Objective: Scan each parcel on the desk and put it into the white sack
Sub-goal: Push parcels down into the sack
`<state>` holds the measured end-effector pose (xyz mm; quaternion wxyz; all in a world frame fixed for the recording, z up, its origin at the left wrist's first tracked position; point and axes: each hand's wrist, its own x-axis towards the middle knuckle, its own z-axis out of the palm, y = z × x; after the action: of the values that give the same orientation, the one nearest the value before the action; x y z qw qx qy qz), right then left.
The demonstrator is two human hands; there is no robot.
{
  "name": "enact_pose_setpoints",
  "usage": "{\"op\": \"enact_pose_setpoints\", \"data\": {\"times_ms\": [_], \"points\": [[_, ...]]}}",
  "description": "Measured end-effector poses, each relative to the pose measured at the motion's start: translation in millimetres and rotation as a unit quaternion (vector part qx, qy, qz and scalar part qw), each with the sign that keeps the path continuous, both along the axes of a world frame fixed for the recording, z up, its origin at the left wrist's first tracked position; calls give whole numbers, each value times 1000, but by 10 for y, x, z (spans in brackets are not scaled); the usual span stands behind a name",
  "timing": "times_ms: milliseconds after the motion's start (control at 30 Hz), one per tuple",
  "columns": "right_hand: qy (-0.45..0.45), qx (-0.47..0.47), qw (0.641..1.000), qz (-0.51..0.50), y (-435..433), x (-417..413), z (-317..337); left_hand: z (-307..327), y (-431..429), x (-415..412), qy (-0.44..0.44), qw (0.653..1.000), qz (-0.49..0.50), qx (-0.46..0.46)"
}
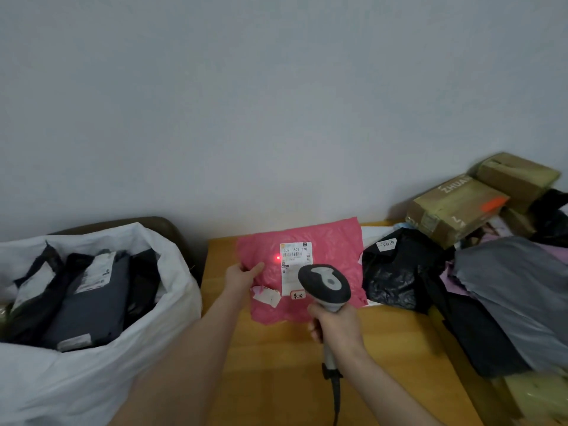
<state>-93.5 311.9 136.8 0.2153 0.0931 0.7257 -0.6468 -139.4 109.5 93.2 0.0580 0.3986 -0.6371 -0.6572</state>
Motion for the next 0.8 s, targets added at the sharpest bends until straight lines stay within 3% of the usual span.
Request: {"op": "enact_pose_setpoints", "data": {"times_ms": [800], "points": [[18,5,999,26,219,259,161,93,155,329,5,998,13,-61]]}}
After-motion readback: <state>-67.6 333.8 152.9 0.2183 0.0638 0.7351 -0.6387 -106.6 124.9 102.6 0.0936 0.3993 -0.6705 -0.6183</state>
